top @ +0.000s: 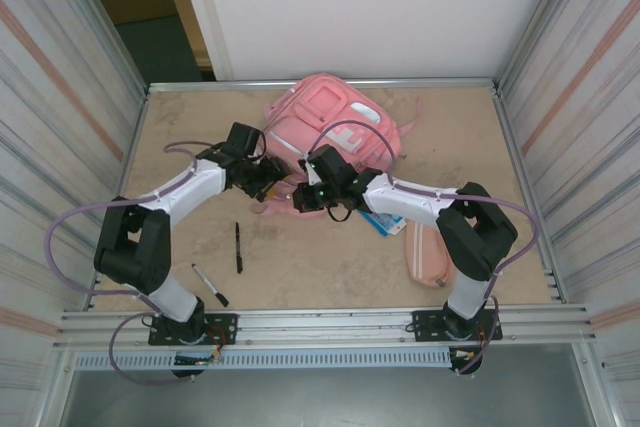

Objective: Pack books, pencil case, and school supplies into a backpack

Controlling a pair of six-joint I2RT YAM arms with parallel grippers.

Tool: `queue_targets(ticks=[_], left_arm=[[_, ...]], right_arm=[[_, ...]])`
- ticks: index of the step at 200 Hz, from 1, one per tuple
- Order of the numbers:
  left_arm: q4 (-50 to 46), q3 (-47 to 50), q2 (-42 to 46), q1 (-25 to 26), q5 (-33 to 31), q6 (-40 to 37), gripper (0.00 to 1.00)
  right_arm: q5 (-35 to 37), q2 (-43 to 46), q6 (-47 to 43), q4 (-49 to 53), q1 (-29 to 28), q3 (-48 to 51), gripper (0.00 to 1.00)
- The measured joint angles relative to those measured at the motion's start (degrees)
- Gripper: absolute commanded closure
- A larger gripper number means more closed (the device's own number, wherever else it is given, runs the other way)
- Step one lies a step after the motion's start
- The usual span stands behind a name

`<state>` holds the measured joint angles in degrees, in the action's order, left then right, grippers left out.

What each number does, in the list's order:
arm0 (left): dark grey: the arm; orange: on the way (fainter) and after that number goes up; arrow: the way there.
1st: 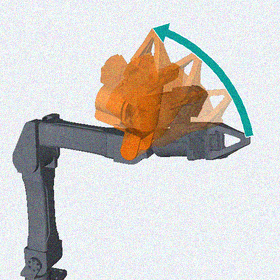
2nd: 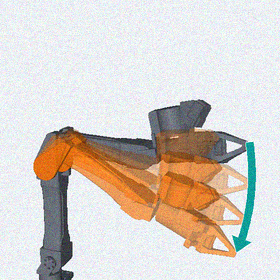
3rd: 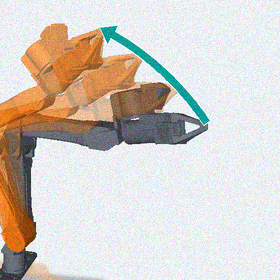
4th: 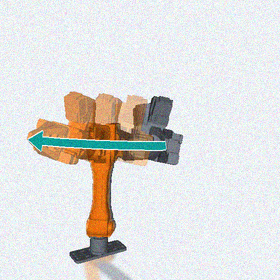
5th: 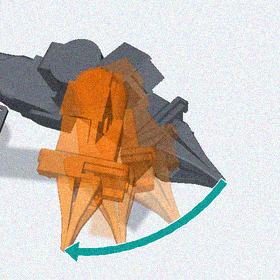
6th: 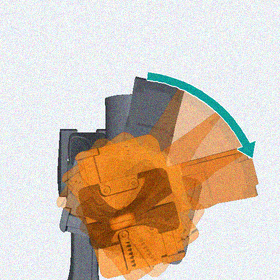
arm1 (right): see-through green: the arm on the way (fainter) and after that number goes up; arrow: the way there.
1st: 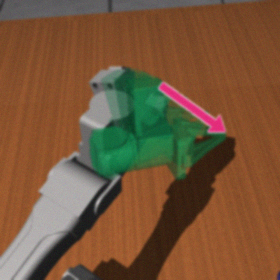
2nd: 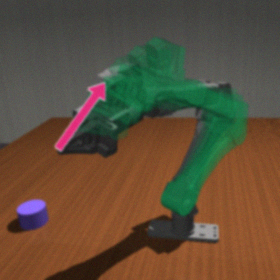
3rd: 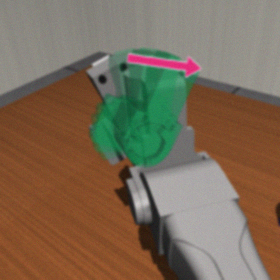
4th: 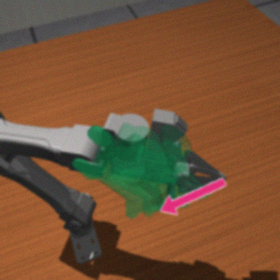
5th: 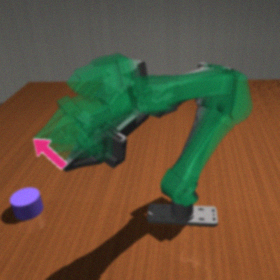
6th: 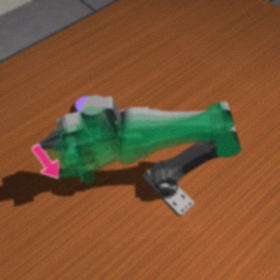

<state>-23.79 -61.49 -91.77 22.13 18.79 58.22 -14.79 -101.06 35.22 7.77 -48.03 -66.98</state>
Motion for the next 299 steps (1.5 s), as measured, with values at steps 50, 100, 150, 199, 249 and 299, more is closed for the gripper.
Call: queue_targets(ticks=[50, 100, 150, 199, 249, 299], left_arm=[[2.3, 2.2, -0.1, 2.0, -3.7, 5.6, 0.45], [3.2, 3.0, -0.6, 2.8, -5.0, 7.6, 0.84], [4.0, 4.7, -0.6, 2.3, -4.9, 4.0, 1.00], [1.9, 3.9, -0.2, -0.7, -3.8, -2.4, 1.00], [0.9, 4.6, 1.8, -6.9, -2.0, -6.3, 1.00], [0.0, 4.6, 1.8, -8.3, 1.6, -9.9, 1.00]], right_arm=[[0.0, 0.0, 0.4, 0.0, -0.7, 0.1, 1.00], [0.2, 1.0, 0.3, -0.5, -0.8, 2.3, 1.00], [2.2, 3.6, -0.2, -0.3, -0.3, 5.4, 1.00], [4.5, 9.6, -2.8, 2.7, 4.9, 12.0, 1.00], [7.5, 11.4, -5.1, 5.4, 13.0, 17.0, 1.00], [11.3, 9.3, -7.9, 8.2, 16.0, 15.0, 0.98]])
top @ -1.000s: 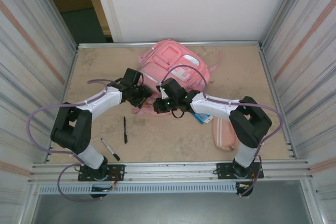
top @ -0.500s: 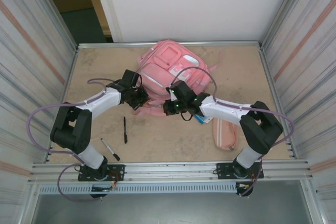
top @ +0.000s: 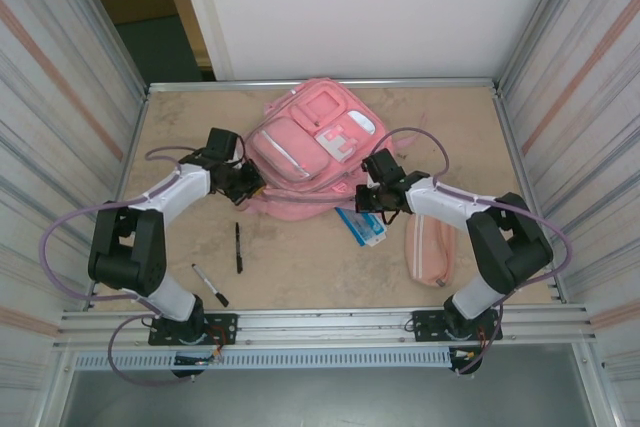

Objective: Pack books, pencil case, and school supplies into a backpack

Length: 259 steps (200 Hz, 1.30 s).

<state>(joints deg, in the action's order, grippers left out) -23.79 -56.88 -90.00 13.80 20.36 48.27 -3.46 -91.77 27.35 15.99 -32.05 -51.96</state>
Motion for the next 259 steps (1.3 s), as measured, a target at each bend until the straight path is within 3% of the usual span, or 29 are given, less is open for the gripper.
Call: queue_targets(ticks=[63, 76, 85, 92, 114, 140, 166, 237, 249, 259], left_arm=[[-0.7, 0.0, 2.3, -0.4, 2.7, -2.1, 1.00], [-1.4, -0.1, 4.3, -0.3, 3.1, -2.6, 0.88], [-2.0, -0.2, 5.8, -0.3, 3.4, -2.9, 0.70], [-2.3, -0.3, 7.4, -0.4, 3.1, -3.1, 0.62], [-3.8, -2.4, 12.0, 0.2, 0.9, -3.5, 0.55], [-5.6, -9.0, 12.5, 2.4, -1.4, -3.9, 0.51], [-5.8, -10.7, 10.5, 2.9, -2.7, -3.3, 0.49], [-6.0, -14.5, -6.6, 4.9, -4.1, 0.6, 0.47], [-5.0, -14.8, -8.3, 5.2, -4.7, 1.7, 0.52], [-4.2, -15.2, -9.8, 5.3, -5.1, 2.1, 0.67]], right_arm=[[2.0, -0.9, 0.0, 1.7, 0.0, -1.3, 0.93], [1.9, -0.7, 0.0, 1.7, 0.0, -1.3, 0.90], [1.9, -0.2, -0.2, 1.9, 0.0, -1.3, 0.86], [2.5, 0.5, -0.3, 2.5, 0.1, -1.3, 0.80], [4.1, 4.0, -0.2, 4.1, 1.4, -0.7, 0.67], [5.2, 11.3, 0.4, 4.3, 2.4, 1.8, 0.61], [5.7, 17.7, 0.6, 4.9, 3.2, 3.3, 0.57], [9.3, 35.3, 0.8, 6.8, 3.9, 10.1, 0.49], [9.3, 37.2, 1.0, 7.1, 4.1, 11.4, 0.48], [8.9, 38.1, 1.0, 6.9, 4.1, 12.2, 0.47]])
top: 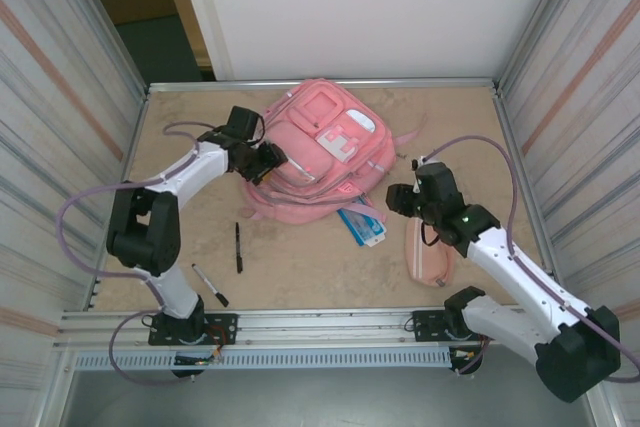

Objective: Pack books, pencil case, and school supplies into a backpack

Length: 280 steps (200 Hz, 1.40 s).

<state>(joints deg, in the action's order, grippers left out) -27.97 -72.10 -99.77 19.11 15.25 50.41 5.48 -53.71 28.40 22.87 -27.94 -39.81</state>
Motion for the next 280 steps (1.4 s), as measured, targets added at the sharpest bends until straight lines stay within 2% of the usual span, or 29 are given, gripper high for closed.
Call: queue_targets(ticks=[6, 16, 36, 64, 90, 121, 166, 201, 216, 241, 280], left_arm=[[0.6, -0.2, -0.9, 0.0, 0.0, 0.6, 0.83], [0.9, -0.6, -2.1, 0.0, -0.1, 0.8, 1.00], [0.9, -1.0, -2.3, 0.0, -0.7, 0.6, 1.00], [0.5, -1.4, 0.2, 0.0, -0.9, 0.1, 1.00], [-0.8, -3.0, 2.3, -0.2, 1.1, 0.2, 1.00], [-1.2, -4.1, 3.3, -0.3, 3.7, 0.6, 1.00], [-2.3, -4.9, 3.7, -0.4, 5.2, 0.7, 1.00], [-2.3, -5.5, 3.7, -0.4, 6.4, 1.0, 1.00], [-2.3, -5.8, 3.7, -0.4, 7.0, 1.3, 1.00], [-2.5, -6.6, 3.6, -0.7, 7.9, 1.5, 1.00], [-2.5, -6.9, 3.6, -0.8, 8.3, 1.5, 1.00]], right_arm=[[-0.5, 0.2, 0.0, -0.3, 0.2, 0.4, 0.47], [-1.8, 0.0, -0.6, -1.1, 0.4, 1.2, 0.45], [-6.0, -3.1, -3.8, -2.1, 1.2, 1.4, 0.43], [-14.7, -13.9, -8.4, -2.5, 4.5, -1.9, 0.44], [-22.2, -23.2, -12.0, -3.7, 7.7, -7.8, 0.43], [-29.4, -33.1, -18.1, -4.5, 8.2, -17.2, 0.38], [-32.4, -45.4, -24.7, -3.9, 8.1, -26.6, 0.38], [-34.3, -51.7, -29.9, -1.3, 8.2, -29.5, 0.40], [-35.6, -53.7, -31.8, 0.4, 8.2, -30.7, 0.45], [-37.2, -54.6, -34.8, 2.5, 8.5, -32.4, 0.71], [-38.2, -53.6, -36.4, 4.1, 8.9, -33.3, 0.93]])
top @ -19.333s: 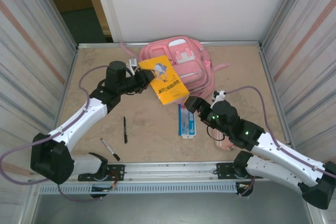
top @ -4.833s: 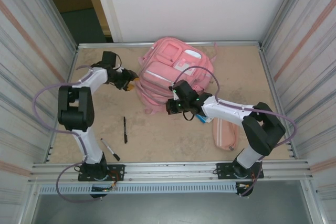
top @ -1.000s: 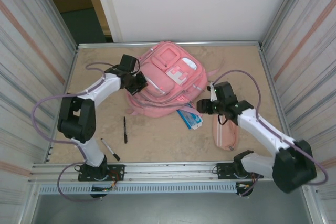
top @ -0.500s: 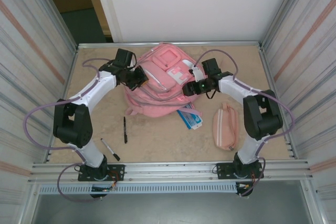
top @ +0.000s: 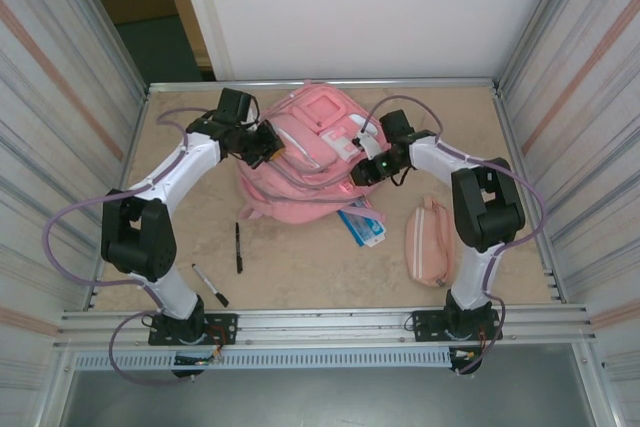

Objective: Pack books, pencil case, and school supplies into a backpack

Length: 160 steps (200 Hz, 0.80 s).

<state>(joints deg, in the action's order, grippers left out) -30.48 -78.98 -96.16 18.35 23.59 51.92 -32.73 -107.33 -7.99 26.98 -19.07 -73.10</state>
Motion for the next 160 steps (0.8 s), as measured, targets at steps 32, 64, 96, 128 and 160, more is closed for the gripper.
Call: queue_targets(ticks=[32, 64, 96, 128, 160], left_arm=[[0.2, 0.0, 0.0, 0.0, 0.0, 0.0, 1.00], [0.5, 0.2, 0.0, 0.2, 0.0, 0.6, 1.00], [3.0, 2.2, 0.0, 0.7, 0.0, 2.4, 1.00], [6.1, 4.4, 0.0, 1.2, -1.5, 4.5, 1.00], [10.4, 7.0, 0.0, 2.4, -3.8, 6.7, 1.00]], right_arm=[[0.2, 2.1, 0.5, 1.2, 0.7, 0.0, 1.00], [1.6, 2.9, 3.1, 7.0, 0.7, -2.5, 0.97], [0.9, 2.0, 6.1, 16.6, 0.8, -8.7, 0.93], [-10.3, -0.2, 10.3, 19.2, 1.8, -8.8, 0.87], [-20.1, -3.5, 15.7, 17.7, 0.7, -8.0, 0.82]])
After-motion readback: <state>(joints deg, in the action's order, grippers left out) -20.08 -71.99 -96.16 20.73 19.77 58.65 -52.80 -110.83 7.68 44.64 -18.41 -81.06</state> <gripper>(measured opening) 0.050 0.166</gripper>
